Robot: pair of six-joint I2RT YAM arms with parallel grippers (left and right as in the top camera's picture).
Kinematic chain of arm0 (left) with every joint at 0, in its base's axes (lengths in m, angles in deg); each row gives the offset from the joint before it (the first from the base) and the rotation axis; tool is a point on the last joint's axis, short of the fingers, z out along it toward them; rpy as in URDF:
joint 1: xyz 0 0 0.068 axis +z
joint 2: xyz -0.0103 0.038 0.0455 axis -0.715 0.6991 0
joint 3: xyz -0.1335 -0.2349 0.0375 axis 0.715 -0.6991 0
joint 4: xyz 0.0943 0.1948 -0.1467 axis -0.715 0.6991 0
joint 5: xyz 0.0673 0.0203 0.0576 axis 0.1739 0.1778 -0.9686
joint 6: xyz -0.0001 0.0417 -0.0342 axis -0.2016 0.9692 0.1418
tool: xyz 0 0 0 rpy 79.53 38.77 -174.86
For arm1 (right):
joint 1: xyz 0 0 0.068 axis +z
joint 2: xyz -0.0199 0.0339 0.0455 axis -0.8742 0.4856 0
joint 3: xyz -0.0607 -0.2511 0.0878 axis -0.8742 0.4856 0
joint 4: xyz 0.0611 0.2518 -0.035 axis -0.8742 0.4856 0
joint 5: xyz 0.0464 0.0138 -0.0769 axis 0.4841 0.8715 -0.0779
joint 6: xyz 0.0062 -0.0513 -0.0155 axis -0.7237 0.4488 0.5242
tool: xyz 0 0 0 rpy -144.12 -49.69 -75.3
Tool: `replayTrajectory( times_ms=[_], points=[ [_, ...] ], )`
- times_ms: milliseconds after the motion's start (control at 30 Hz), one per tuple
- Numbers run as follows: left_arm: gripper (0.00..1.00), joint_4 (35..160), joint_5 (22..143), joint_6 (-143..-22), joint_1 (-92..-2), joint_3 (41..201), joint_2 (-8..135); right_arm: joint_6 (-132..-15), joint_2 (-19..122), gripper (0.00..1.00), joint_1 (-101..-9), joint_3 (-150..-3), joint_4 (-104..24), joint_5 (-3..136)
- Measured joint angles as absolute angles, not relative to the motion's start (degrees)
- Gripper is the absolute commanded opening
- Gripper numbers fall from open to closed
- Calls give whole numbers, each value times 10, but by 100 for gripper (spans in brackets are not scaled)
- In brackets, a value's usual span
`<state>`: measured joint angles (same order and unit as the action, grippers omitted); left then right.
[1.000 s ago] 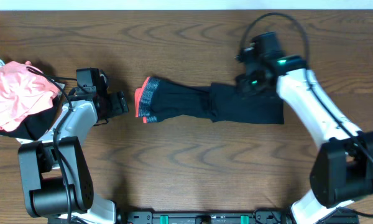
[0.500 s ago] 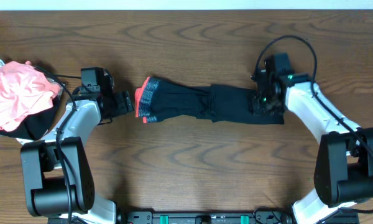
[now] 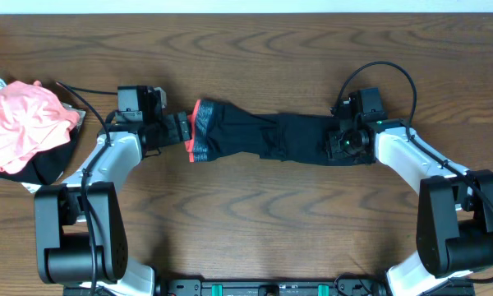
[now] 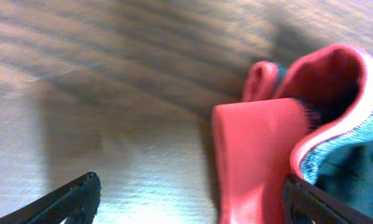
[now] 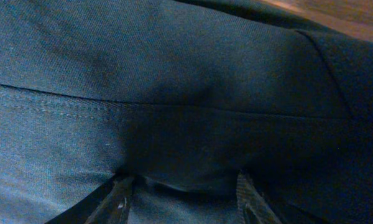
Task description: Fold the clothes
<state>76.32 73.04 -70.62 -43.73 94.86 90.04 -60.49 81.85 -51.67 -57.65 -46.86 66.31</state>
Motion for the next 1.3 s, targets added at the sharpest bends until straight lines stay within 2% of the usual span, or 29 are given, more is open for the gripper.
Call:
replayTrajectory(
  times_ms=[367, 467, 833, 1300],
  points=[
    [94, 749, 749, -746, -440, 949, 900, -607, 818, 55, -517, -577, -469, 664],
    [100, 725, 748, -763, -439, 948, 900, -607, 818, 56, -517, -577, -469, 664],
    [98, 655, 767, -822, -427, 947, 857, -607, 818, 56, -517, -577, -469, 666],
    [98, 669, 891, -839, -428, 949, 967, -607, 818, 55, -517, -577, -467, 666]
  ],
)
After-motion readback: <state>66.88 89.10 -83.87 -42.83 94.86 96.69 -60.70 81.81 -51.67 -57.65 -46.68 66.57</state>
